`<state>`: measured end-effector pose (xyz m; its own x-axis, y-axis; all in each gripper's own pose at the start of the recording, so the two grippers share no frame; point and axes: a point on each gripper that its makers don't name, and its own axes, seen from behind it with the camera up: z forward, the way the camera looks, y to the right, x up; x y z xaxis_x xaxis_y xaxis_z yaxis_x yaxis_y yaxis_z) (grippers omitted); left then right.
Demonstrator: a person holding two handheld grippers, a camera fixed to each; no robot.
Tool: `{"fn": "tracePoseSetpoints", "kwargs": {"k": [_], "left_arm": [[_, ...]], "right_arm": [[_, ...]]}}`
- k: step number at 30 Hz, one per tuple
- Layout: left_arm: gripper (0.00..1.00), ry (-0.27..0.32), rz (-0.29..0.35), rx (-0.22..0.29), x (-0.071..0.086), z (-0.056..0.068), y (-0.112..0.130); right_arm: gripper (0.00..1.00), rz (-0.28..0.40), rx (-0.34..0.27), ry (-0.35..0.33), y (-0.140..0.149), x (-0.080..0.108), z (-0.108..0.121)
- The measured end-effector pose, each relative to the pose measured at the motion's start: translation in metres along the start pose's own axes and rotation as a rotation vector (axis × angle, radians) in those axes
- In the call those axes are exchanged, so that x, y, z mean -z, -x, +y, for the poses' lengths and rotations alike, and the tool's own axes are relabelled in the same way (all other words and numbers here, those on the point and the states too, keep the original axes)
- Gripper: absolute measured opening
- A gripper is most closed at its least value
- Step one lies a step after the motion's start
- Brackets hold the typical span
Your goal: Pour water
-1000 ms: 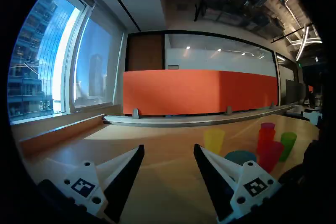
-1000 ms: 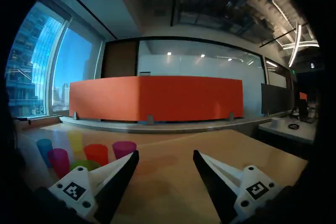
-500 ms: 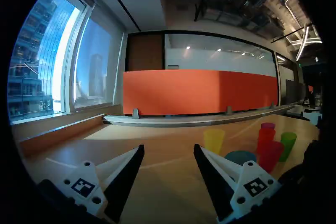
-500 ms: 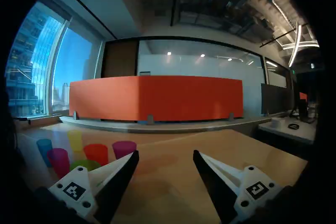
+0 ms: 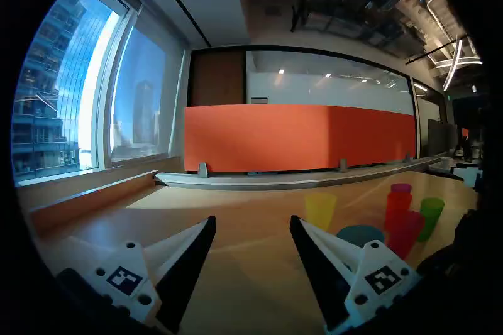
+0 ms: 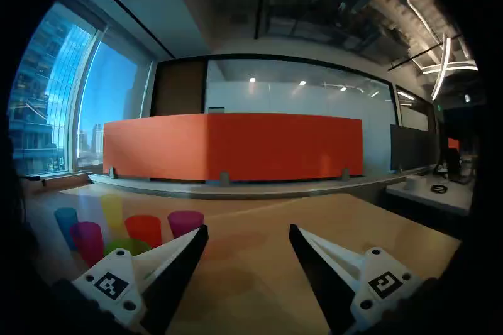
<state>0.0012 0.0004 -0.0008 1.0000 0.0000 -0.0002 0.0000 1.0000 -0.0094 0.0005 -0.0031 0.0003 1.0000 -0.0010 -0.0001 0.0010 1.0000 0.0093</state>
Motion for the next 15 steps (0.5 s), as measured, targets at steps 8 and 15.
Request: {"fn": "tracePoseSetpoints", "kwargs": {"k": [8,15], "left_arm": [[0.87,0.0,0.0,0.0,-0.0005,-0.0008,0.0004],[0.87,0.0,0.0,0.0,-0.0003,-0.0006,0.0]], "right_arm": [[1.0,0.0,-0.001,0.0,-0.0006,-0.0011,0.0003],[1.0,-0.001,0.0,0.0,-0.0005,-0.001,0.0006]]}}
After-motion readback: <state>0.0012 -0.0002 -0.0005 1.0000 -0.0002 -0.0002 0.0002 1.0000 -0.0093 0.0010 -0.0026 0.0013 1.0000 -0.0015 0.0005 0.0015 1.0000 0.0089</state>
